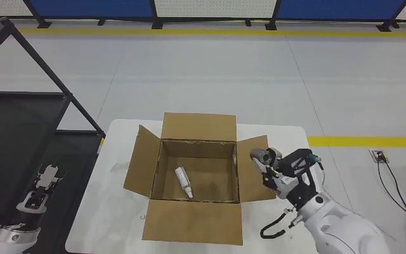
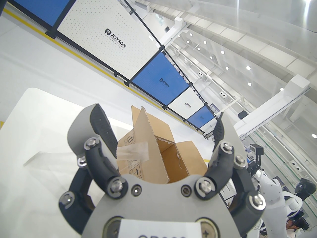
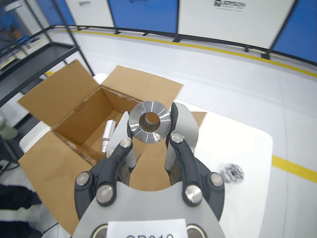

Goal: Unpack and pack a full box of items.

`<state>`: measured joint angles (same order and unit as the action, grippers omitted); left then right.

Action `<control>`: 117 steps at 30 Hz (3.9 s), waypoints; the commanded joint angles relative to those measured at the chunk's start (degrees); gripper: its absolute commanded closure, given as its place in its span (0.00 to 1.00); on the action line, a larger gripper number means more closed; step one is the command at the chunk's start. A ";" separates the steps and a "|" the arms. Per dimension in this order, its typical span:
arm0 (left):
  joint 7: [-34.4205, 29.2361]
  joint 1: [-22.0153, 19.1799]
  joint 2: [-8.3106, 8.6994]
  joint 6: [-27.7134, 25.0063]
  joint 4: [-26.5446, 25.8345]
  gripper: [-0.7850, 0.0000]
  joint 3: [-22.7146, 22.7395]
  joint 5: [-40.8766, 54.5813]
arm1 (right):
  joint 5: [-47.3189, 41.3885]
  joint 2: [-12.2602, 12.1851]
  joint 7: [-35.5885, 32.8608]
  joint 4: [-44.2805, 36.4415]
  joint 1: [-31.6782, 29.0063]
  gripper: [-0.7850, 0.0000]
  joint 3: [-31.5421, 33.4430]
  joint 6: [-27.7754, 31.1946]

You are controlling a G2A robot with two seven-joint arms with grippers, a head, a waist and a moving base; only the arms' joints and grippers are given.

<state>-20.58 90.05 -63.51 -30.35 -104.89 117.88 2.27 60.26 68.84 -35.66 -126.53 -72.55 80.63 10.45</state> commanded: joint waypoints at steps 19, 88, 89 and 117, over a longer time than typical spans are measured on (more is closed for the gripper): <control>0.00 0.00 0.00 0.00 0.00 0.00 0.00 0.00 | 2.02 10.15 -14.73 41.95 41.17 1.00 -40.01 -8.51; 0.00 0.00 0.00 0.00 0.00 0.00 0.00 0.00 | 11.33 12.57 -15.27 28.64 25.40 0.00 -21.74 -0.48; 0.00 0.00 0.00 0.00 0.00 0.00 0.00 0.00 | 11.92 12.15 -14.93 26.18 23.70 0.00 -19.97 -0.33; 0.00 0.00 0.00 0.00 0.00 0.00 0.00 0.00 | 10.63 7.19 0.30 32.03 4.35 0.00 17.81 -3.18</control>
<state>-20.58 90.05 -63.51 -30.35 -104.89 117.88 2.27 70.78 76.11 -35.22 -96.95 -69.14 98.67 6.83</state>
